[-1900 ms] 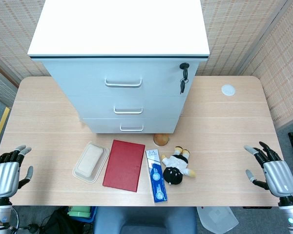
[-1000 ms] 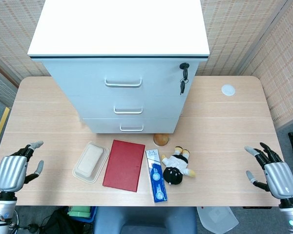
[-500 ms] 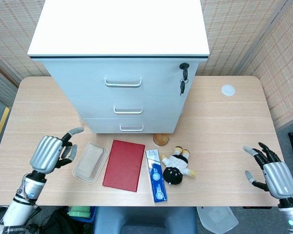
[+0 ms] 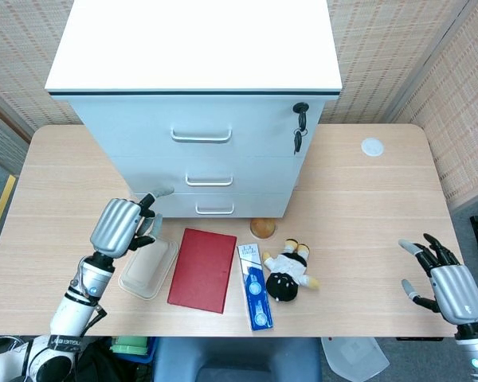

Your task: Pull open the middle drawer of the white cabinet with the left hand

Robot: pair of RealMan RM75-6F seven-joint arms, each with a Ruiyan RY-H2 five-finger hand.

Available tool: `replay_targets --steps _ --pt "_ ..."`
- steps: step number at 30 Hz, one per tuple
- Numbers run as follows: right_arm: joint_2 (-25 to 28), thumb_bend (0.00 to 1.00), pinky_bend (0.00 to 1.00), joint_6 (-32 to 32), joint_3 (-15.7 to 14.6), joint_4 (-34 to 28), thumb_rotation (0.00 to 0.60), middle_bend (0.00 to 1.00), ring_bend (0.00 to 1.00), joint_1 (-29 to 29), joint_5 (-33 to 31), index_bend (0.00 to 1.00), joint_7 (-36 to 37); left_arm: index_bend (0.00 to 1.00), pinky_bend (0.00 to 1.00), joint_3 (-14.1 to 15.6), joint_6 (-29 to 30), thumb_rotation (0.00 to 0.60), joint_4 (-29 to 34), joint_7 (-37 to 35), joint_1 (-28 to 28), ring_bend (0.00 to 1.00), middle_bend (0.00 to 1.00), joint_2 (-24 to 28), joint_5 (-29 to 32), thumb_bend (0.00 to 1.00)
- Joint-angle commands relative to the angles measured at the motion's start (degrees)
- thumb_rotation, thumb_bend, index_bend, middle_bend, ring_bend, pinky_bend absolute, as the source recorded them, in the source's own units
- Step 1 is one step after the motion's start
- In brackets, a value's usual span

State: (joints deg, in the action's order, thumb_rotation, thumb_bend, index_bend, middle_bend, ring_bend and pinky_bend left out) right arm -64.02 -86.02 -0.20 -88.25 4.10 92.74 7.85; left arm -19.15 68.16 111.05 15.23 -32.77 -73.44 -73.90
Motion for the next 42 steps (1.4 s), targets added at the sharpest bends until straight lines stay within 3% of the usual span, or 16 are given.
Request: replay_targets --steps 1,22,42 --pt "-0.05 0.31 0.18 -0.06 0.0 0.16 0.6 0.25 0.14 -0.07 -0.1 0.18 0.17 0.22 1.0 -1.1 -0.16 0.6 -0.42 1.66 -2.01 1.0 0.91 -1.69 1.72 0.58" --pt "-0.26 0.31 0.18 -0.03 -0.27 1.8 0.6 0.25 0.14 -0.54 -0.61 0.18 1.7 0.23 1.0 -3.02 -1.28 0.6 -4.33 5.86 -9.63 1.0 0.92 -6.89 10.33 0.58" --pt "-0.32 0.31 0.18 0.01 -0.27 2.52 0.6 0.25 0.14 -0.77 -0.86 0.18 2.31 0.29 1.0 -1.61 -0.26 0.6 -4.12 6.14 -11.34 1.0 0.92 -6.99 11.56 0.58"
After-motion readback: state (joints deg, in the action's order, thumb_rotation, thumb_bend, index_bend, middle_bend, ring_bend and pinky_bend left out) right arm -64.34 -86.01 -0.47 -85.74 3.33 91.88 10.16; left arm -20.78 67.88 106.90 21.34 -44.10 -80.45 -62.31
